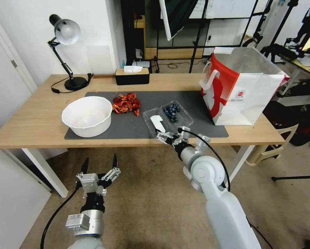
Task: Close the takeout container lid, then place the container into the takeout bag.
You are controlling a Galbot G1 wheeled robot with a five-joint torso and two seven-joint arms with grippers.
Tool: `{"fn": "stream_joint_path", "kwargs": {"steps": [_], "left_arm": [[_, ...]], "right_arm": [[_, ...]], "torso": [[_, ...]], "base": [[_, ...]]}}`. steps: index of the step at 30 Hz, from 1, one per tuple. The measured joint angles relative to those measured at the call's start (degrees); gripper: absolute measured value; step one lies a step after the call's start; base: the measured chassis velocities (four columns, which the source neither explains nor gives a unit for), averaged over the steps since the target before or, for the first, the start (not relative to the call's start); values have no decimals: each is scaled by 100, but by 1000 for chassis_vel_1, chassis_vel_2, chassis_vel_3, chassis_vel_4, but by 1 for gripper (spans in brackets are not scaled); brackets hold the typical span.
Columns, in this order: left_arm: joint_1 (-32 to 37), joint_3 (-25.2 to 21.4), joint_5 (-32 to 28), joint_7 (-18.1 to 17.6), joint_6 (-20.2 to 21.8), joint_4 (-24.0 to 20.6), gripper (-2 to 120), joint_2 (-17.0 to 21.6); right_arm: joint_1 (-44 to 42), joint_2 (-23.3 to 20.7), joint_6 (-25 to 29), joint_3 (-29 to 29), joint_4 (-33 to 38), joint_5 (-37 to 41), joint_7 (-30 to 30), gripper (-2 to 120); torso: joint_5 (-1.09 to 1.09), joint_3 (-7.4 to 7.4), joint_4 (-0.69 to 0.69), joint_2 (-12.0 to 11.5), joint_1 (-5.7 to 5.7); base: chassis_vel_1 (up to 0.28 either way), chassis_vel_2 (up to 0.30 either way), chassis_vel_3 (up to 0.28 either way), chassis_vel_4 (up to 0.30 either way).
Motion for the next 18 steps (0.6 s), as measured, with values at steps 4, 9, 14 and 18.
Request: {"fn": "stream_joint_path", "kwargs": {"steps": [4,9,14,18], "left_arm": [[18,-9,-7,0,-19,-12,100,0],[41,-10,-8,1,-38,-20,100,-13],[59,-8,-5,0,-60,-20,100,-34],[78,-4,4,1,-79,-20,100,-54]], "right_arm": [[43,1,5,-13,-44,-15,-26,100],[67,9,28,-42,-78,-73,-118,100],[73,9,99,-60,-73,-171,-243,100],[82,15,188,-84,-66,-293,-357,100]], "torso": [[0,0,0,0,0],[0,0,0,0,0],[0,1,1,0,0],[0,1,1,0,0]], "base": [[0,0,0,0],[0,0,0,0],[0,0,0,0],[0,0,0,0]]}}
